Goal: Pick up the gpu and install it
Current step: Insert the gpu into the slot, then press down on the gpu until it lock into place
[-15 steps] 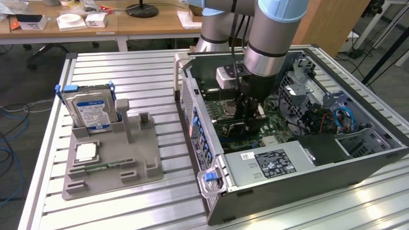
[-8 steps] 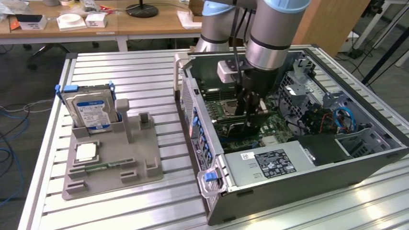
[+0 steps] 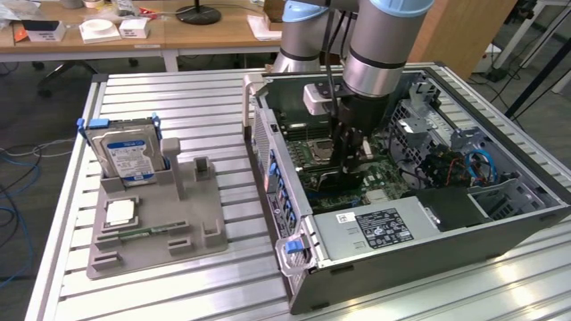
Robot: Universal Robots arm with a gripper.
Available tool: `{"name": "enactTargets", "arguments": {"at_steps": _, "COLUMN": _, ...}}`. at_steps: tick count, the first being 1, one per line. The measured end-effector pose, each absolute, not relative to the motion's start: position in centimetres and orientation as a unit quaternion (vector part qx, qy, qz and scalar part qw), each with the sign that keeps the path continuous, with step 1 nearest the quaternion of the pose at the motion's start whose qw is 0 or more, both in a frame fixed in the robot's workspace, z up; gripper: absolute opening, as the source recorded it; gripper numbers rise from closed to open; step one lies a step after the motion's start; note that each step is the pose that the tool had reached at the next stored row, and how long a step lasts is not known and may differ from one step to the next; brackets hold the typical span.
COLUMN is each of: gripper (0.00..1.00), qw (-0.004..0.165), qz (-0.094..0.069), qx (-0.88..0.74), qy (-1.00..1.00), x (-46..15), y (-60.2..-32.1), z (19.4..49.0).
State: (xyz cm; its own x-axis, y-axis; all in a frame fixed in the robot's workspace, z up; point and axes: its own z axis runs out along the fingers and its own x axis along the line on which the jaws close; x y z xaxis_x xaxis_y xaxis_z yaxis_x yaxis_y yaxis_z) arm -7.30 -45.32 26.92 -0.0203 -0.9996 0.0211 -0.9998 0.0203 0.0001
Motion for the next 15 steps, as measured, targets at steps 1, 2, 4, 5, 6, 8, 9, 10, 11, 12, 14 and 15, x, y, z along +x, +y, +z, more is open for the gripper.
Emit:
{"name": "enactTargets", "arguments": {"at_steps": 1, "gripper": 0.37, "qw": 0.008, "qz": 0.007, "qx": 0.7, "qy": -0.714, "x": -7.3, "y": -45.32, "z": 26.92}}
{"name": "enactTargets", "arguments": {"at_steps": 2, "gripper": 0.37, "qw": 0.008, "qz": 0.007, "qx": 0.7, "qy": -0.714, "x": -7.3, "y": -45.32, "z": 26.92}}
{"name": "enactTargets", "arguments": {"at_steps": 4, "gripper": 0.25, "qw": 0.008, "qz": 0.007, "qx": 0.7, "qy": -0.714, "x": -7.3, "y": -45.32, "z": 26.92}}
{"name": "enactTargets", "arguments": {"at_steps": 5, "gripper": 0.25, "qw": 0.008, "qz": 0.007, "qx": 0.7, "qy": -0.714, "x": -7.3, "y": -45.32, "z": 26.92}}
{"name": "enactTargets", "arguments": {"at_steps": 6, "gripper": 0.2, "qw": 0.008, "qz": 0.007, "qx": 0.7, "qy": -0.714, "x": -7.3, "y": -45.32, "z": 26.92}}
{"name": "enactTargets", "arguments": {"at_steps": 8, "gripper": 0.14, "qw": 0.008, "qz": 0.007, "qx": 0.7, "qy": -0.714, "x": -7.3, "y": -45.32, "z": 26.92}}
{"name": "enactTargets", "arguments": {"at_steps": 9, "gripper": 0.11, "qw": 0.008, "qz": 0.007, "qx": 0.7, "qy": -0.714, "x": -7.3, "y": -45.32, "z": 26.92}}
{"name": "enactTargets", "arguments": {"at_steps": 10, "gripper": 0.11, "qw": 0.008, "qz": 0.007, "qx": 0.7, "qy": -0.714, "x": -7.3, "y": -45.32, "z": 26.92}}
{"name": "enactTargets", "arguments": {"at_steps": 11, "gripper": 0.11, "qw": 0.008, "qz": 0.007, "qx": 0.7, "qy": -0.714, "x": -7.3, "y": -45.32, "z": 26.92}}
{"name": "enactTargets", "arguments": {"at_steps": 12, "gripper": 0.11, "qw": 0.008, "qz": 0.007, "qx": 0.7, "qy": -0.714, "x": -7.3, "y": -45.32, "z": 26.92}}
{"name": "enactTargets", "arguments": {"at_steps": 14, "gripper": 0.11, "qw": 0.008, "qz": 0.007, "qx": 0.7, "qy": -0.714, "x": -7.3, "y": -45.32, "z": 26.92}}
{"name": "enactTargets", "arguments": {"at_steps": 15, "gripper": 0.11, "qw": 0.008, "qz": 0.007, "qx": 0.7, "qy": -0.714, "x": -7.3, "y": -45.32, "z": 26.92}}
